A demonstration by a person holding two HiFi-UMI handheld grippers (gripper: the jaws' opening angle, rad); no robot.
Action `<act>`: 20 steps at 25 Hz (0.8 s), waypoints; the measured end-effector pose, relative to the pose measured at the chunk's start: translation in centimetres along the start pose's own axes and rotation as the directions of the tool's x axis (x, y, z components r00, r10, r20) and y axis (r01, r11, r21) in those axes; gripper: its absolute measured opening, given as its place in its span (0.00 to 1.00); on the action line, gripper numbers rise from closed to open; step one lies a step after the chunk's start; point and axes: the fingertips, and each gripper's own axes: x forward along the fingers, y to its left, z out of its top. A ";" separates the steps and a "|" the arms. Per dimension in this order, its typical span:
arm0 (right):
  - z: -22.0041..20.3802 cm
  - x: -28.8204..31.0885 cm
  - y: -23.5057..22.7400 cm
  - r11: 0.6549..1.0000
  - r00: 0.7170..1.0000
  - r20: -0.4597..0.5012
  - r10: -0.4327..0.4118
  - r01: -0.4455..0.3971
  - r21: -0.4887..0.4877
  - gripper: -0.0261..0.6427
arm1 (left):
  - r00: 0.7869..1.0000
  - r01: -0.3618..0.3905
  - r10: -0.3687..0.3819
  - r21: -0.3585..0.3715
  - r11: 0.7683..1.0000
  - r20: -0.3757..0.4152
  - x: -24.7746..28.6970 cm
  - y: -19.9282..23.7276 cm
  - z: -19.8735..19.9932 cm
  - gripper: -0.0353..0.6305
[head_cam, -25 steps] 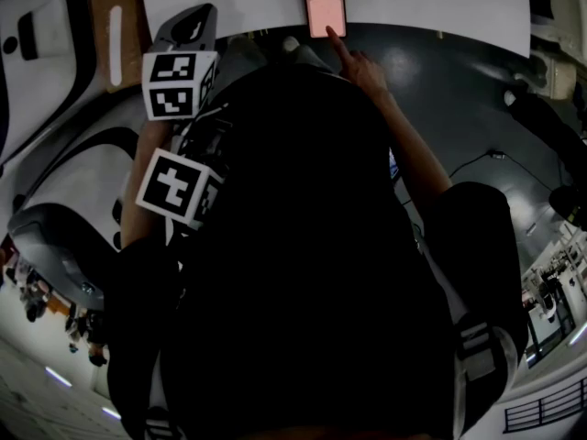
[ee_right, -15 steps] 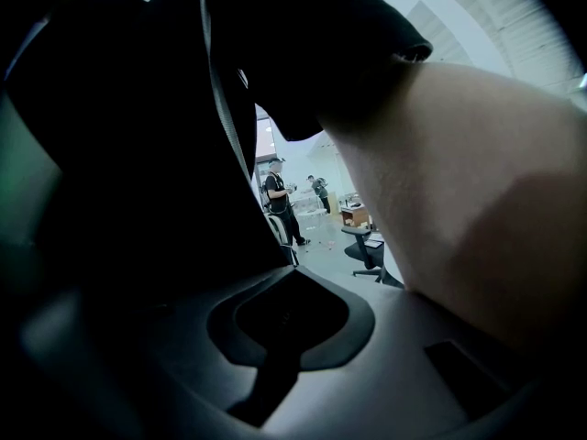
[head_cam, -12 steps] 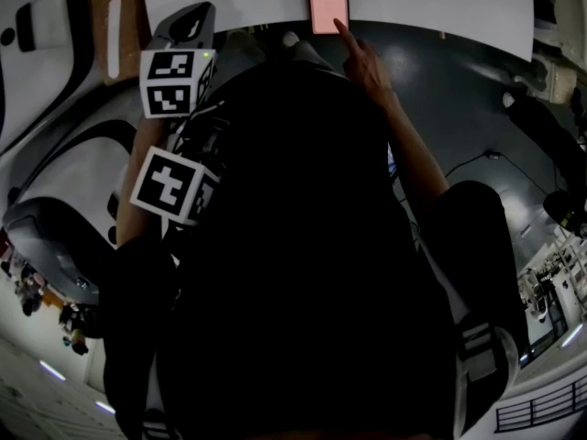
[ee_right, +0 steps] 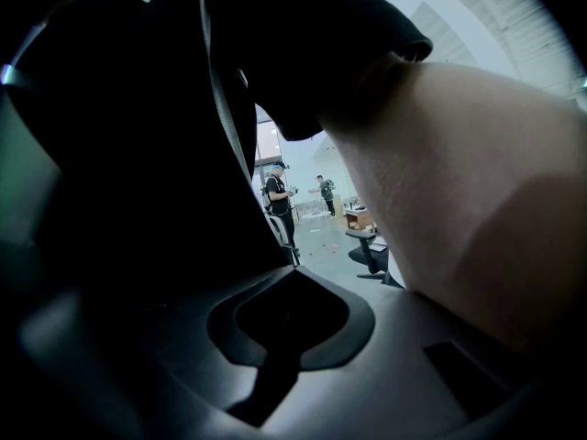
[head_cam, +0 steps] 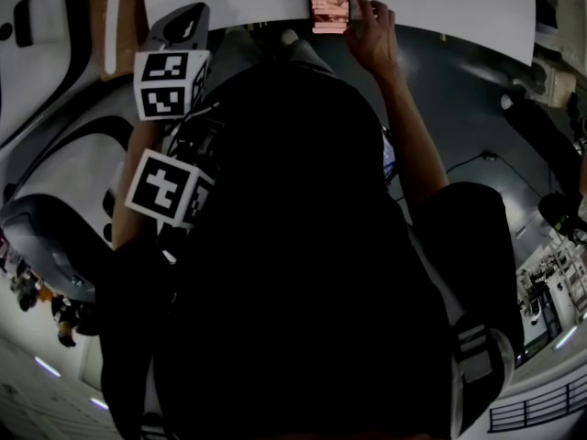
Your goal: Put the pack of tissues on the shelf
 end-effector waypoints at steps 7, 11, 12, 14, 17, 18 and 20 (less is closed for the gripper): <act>0.0 0.2 -0.2 1.000 1.000 -0.004 0.008 -0.008 -0.011 0.07 | 1.000 -0.014 0.014 -0.011 1.000 -0.001 -0.3 0.6 -0.4 0.07; 0.0 0.2 -0.3 1.000 1.000 -0.003 0.008 -0.008 -0.014 0.07 | 1.000 -0.016 0.016 -0.013 1.000 -0.001 -0.3 0.7 -0.5 0.07; 0.0 0.2 -0.3 1.000 1.000 -0.004 0.007 -0.007 -0.014 0.07 | 1.000 -0.016 0.016 -0.013 1.000 -0.001 -0.3 0.7 -0.4 0.07; 0.0 0.1 -0.3 1.000 1.000 -0.005 0.006 -0.006 -0.014 0.07 | 1.000 -0.017 0.017 -0.013 1.000 0.000 -0.3 0.8 -0.3 0.07; 0.0 0.1 -0.3 1.000 1.000 -0.007 0.007 -0.007 -0.015 0.07 | 1.000 -0.020 0.020 -0.015 1.000 0.000 -0.3 0.9 -0.3 0.07; 0.0 0.1 -0.3 1.000 1.000 -0.006 0.006 -0.006 -0.016 0.07 | 1.000 -0.020 0.020 -0.015 1.000 0.000 -0.3 0.9 -0.4 0.07; 0.0 0.1 -0.3 1.000 1.000 -0.005 0.007 -0.007 -0.016 0.07 | 1.000 -0.021 0.021 -0.014 1.000 0.000 -0.3 0.9 -0.4 0.07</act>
